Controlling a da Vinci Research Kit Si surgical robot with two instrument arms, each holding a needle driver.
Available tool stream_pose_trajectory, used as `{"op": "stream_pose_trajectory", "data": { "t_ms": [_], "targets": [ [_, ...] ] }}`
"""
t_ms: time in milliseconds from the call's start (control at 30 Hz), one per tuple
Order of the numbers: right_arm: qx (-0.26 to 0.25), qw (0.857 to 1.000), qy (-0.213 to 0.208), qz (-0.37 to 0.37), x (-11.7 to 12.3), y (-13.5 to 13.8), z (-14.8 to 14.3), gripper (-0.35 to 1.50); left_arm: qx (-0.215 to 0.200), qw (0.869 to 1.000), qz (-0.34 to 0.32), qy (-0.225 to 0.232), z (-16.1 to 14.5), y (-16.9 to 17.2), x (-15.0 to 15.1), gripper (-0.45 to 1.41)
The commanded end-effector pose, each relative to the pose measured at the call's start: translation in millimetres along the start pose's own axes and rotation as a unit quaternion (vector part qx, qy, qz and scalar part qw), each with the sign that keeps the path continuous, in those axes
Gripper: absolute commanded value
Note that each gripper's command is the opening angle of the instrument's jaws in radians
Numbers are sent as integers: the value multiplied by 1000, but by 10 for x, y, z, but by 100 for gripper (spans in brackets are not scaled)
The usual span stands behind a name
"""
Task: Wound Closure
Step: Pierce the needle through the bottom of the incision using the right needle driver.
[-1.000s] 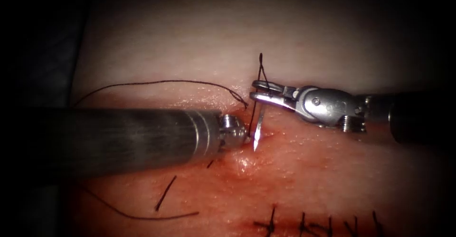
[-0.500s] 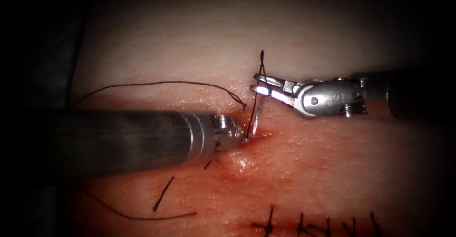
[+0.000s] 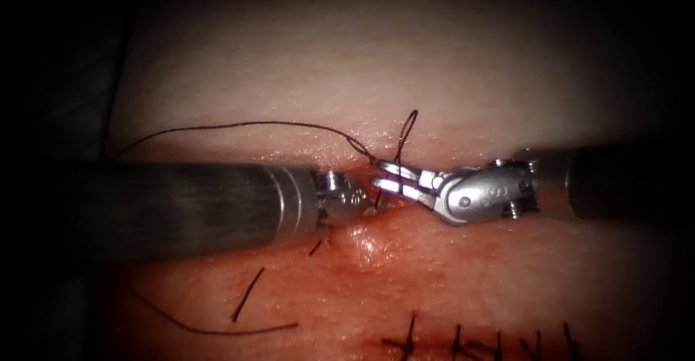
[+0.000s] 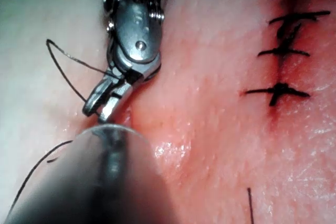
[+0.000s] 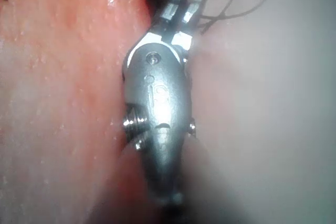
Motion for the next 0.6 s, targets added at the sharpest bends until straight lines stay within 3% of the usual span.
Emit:
{"op": "stream_pose_trajectory", "data": {
  "t_ms": [33,200,233,333,467,600],
  "targets": [
    [5,1000,-6,11,-3,2,7,-35,5,1000,-5,17,-1,-5,7,54],
    [10,997,-32,76,-3,13,11,-35,41,993,-17,107,-40,-10,19,52],
    [17,991,-66,118,-4,21,12,-35,78,982,-20,168,-72,-7,26,50],
    [25,987,-86,132,-8,28,14,-35,105,971,-20,215,-98,3,32,45],
    [36,975,-118,185,-17,38,13,-35,131,962,-16,238,-119,33,39,35],
    [36,960,-129,245,-24,49,12,-35,140,961,-3,238,-106,70,47,25]
  ]
}}
